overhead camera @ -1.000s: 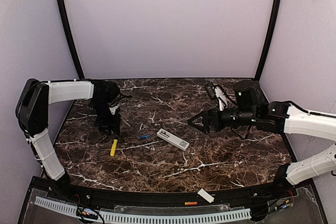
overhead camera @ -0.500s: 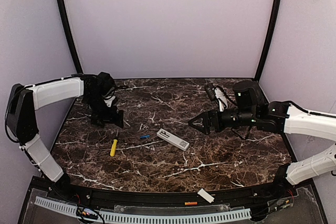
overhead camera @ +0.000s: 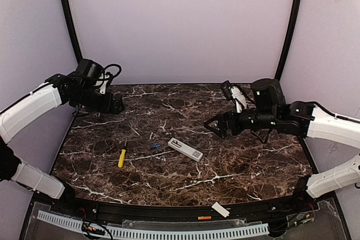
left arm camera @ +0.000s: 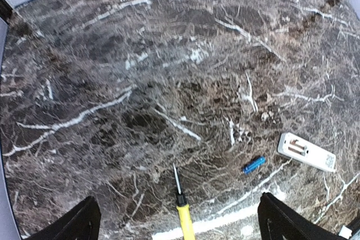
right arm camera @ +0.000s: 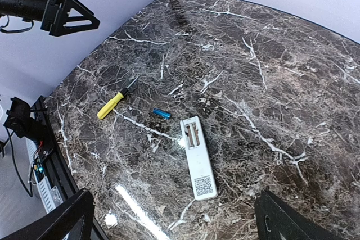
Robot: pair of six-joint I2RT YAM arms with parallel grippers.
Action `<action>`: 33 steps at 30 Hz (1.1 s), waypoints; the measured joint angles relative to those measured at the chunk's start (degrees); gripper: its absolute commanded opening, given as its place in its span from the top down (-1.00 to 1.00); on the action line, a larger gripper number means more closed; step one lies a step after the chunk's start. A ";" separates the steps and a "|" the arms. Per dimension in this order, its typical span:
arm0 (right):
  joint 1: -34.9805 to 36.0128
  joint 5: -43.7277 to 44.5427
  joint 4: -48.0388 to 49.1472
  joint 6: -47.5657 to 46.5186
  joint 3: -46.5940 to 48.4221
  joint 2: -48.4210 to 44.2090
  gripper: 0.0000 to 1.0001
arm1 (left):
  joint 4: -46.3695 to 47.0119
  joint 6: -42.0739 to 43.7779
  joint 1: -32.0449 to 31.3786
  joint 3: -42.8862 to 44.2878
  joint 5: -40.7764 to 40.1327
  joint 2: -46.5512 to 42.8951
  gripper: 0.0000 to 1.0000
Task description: Unload the batteries from the remote control
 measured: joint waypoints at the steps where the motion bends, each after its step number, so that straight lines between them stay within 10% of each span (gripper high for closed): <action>1: -0.02 0.70 -0.26 -0.33 0.37 0.00 -0.97 | 1.55 0.39 0.00 -0.85 -1.16 -1.70 -0.96; 16: -5.38 13.75 -4.09 -7.45 5.57 2.60 -0.97 | 41.42 16.00 0.00 -35.34 -24.04 -25.42 -0.85; 33: -23.69 23.80 -3.82 -11.50 4.92 7.78 -0.97 | 68.19 25.33 10.38 -43.45 -24.94 -8.33 -0.92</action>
